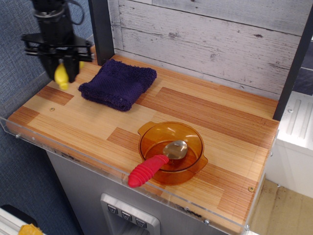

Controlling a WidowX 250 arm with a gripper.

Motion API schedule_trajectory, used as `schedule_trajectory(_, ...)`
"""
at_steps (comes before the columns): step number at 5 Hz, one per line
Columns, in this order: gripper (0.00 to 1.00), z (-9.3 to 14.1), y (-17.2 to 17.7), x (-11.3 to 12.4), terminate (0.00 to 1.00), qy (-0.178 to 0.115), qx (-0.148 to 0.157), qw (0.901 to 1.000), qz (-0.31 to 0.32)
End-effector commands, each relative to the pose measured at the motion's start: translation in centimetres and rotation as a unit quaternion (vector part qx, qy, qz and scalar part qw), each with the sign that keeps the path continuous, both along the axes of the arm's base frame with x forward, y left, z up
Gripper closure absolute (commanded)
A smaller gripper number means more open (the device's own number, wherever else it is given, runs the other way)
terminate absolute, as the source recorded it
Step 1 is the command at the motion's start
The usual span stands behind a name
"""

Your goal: Place the banana behind the left handle of the bowl.

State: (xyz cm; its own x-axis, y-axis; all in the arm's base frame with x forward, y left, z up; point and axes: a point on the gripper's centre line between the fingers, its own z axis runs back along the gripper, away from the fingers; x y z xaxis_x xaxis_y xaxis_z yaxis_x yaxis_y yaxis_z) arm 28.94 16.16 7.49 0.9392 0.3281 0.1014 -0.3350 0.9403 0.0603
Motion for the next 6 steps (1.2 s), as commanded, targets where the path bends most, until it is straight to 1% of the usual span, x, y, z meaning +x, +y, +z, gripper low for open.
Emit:
schedule_trajectory(1, 1.00, 1.7, -2.1, 3.0, 0.00, -0.043, -0.002, 0.9988, -0.022)
schedule_trajectory(3, 1.00, 1.6, -4.5, 5.3, 0.00, -0.067, -0.019, 0.9965, -0.046)
schedule_trajectory(4, 1.00, 1.6, -6.5, 6.4, 0.00, -0.077, -0.028, 0.9949, -0.059)
schedule_trajectory(5, 1.00, 0.9, -8.8, 7.4, 0.00, -0.081, -0.034, 0.9927, -0.083)
schedule_trajectory(6, 1.00, 0.4, -10.5, 8.0, 0.00, -0.085, -0.042, 0.9914, -0.091)
